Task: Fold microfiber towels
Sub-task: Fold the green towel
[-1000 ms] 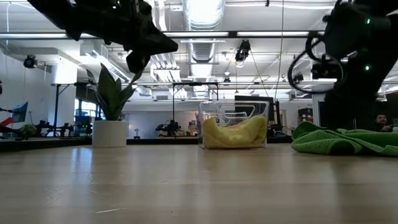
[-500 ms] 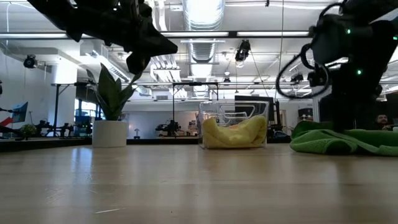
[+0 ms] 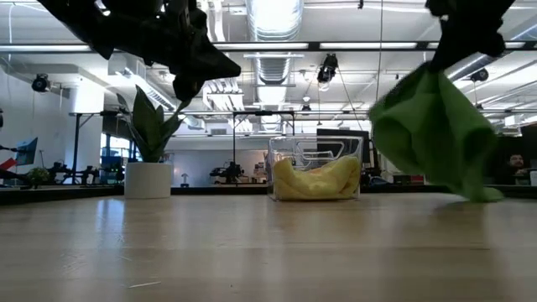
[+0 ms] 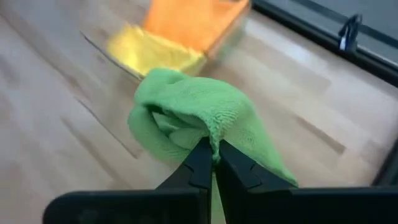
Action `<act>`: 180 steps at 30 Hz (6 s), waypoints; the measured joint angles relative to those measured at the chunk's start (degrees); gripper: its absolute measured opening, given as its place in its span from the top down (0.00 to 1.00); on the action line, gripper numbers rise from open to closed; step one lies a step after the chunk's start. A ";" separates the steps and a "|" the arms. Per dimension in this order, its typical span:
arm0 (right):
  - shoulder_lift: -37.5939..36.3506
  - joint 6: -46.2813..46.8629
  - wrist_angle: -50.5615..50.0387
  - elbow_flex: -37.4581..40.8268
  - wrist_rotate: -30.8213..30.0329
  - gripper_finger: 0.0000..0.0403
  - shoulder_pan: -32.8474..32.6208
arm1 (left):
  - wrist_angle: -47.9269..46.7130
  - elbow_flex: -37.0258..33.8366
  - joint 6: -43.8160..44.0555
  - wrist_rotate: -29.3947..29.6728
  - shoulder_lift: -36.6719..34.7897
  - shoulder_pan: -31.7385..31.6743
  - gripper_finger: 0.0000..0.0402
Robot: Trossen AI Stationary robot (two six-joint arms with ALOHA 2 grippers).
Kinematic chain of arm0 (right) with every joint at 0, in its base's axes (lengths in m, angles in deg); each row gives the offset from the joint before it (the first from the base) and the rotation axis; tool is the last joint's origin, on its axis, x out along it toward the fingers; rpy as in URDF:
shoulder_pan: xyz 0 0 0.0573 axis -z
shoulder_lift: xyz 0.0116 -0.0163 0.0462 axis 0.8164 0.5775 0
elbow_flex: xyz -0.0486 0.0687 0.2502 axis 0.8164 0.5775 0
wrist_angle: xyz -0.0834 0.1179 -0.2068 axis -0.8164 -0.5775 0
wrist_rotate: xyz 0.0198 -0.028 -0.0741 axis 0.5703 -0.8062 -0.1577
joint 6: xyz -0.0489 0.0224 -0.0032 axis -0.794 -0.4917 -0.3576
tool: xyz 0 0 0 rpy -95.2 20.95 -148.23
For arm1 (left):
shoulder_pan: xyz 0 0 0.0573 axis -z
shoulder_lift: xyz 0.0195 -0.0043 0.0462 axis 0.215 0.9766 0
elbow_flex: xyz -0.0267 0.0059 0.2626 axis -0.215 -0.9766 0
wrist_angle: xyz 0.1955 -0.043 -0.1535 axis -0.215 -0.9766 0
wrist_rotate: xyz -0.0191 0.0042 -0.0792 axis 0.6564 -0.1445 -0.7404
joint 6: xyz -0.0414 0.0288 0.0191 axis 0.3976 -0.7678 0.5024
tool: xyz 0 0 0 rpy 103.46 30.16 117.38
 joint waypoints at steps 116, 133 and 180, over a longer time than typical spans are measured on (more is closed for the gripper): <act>15.54 -10.59 19.77 -30.11 -8.99 0.98 2.38 | -1.06 52.04 -39.91 56.04 34.17 13.08 0.33; 15.56 -11.05 19.52 -30.07 -8.65 0.98 2.38 | -0.15 52.11 -39.95 57.50 33.30 12.91 0.33; 15.61 -11.53 21.73 -30.07 -6.42 0.98 2.38 | -5.70 51.43 -44.38 55.52 33.61 7.30 0.66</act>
